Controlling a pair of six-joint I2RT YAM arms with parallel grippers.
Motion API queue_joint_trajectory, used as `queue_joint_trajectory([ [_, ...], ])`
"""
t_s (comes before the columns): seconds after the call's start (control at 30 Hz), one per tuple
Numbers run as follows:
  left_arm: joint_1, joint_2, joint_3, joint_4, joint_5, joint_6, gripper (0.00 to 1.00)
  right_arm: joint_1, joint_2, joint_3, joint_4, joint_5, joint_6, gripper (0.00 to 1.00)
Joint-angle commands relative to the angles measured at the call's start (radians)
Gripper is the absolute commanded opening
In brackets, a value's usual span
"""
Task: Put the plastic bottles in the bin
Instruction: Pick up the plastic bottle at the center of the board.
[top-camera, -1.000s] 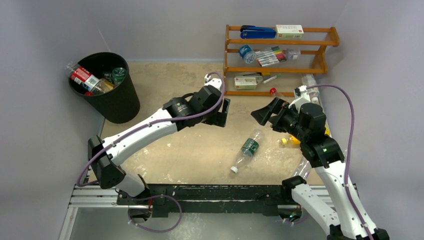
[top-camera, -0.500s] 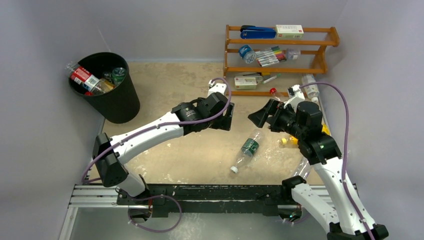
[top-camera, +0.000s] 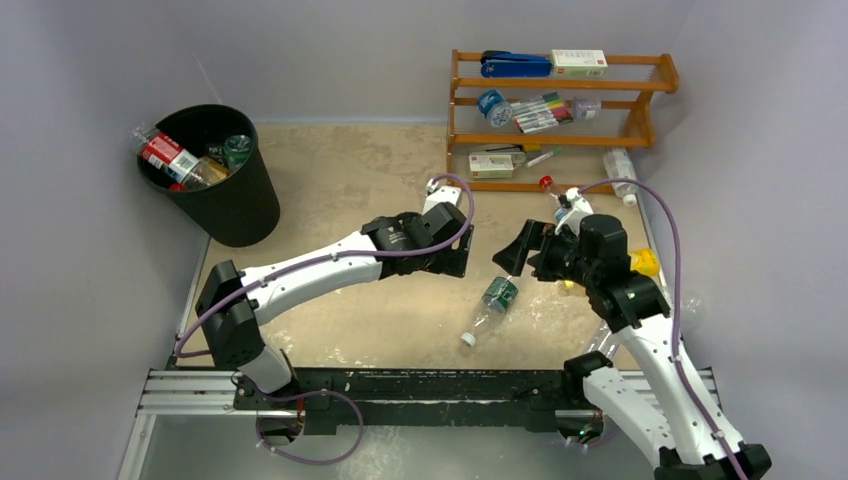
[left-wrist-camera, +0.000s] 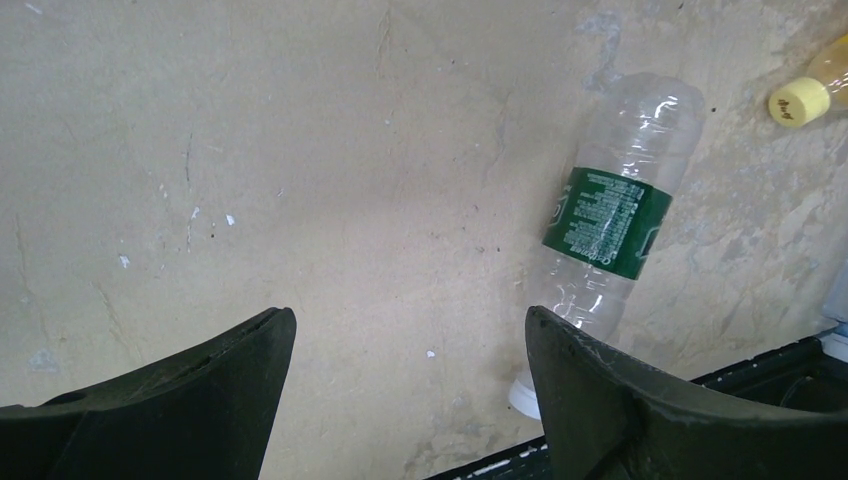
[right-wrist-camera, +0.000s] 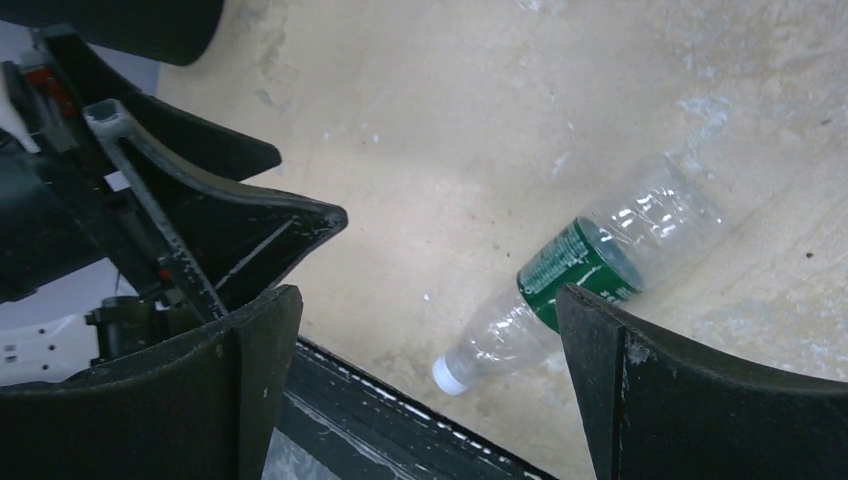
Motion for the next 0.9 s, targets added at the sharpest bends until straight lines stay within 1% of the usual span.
queue_joint_trajectory([
  [0.0,-0.008,-0.071,-0.094,0.093,-0.027,-0.064,0.85,-0.004,0.010,-0.051,0.060,-0.010,-0.023,1.00],
  [0.2,-0.024,-0.146,-0.215,0.166,-0.057,-0.113,0.85,-0.004,0.084,-0.047,0.059,-0.010,-0.030,1.00],
  [0.37,-0.050,-0.206,-0.289,0.170,-0.087,-0.117,0.85,-0.004,0.076,0.003,0.030,0.043,-0.007,1.00],
  [0.47,-0.064,-0.283,-0.344,0.186,-0.093,-0.136,0.85,-0.004,0.082,0.107,-0.027,0.083,-0.001,1.00],
  [0.53,-0.071,-0.355,-0.384,0.218,-0.086,-0.153,0.85,-0.004,0.087,0.231,-0.087,0.128,0.001,1.00],
  [0.67,-0.073,-0.507,-0.436,0.223,-0.083,-0.168,0.85,-0.004,0.091,0.384,-0.146,0.190,0.018,1.00],
  [0.73,-0.073,-0.570,-0.424,0.195,-0.084,-0.156,0.85,-0.004,0.098,0.452,-0.163,0.213,0.029,1.00],
  [0.87,-0.073,-0.641,-0.320,0.130,-0.082,-0.112,0.87,-0.004,0.113,0.566,-0.171,0.242,0.037,1.00],
])
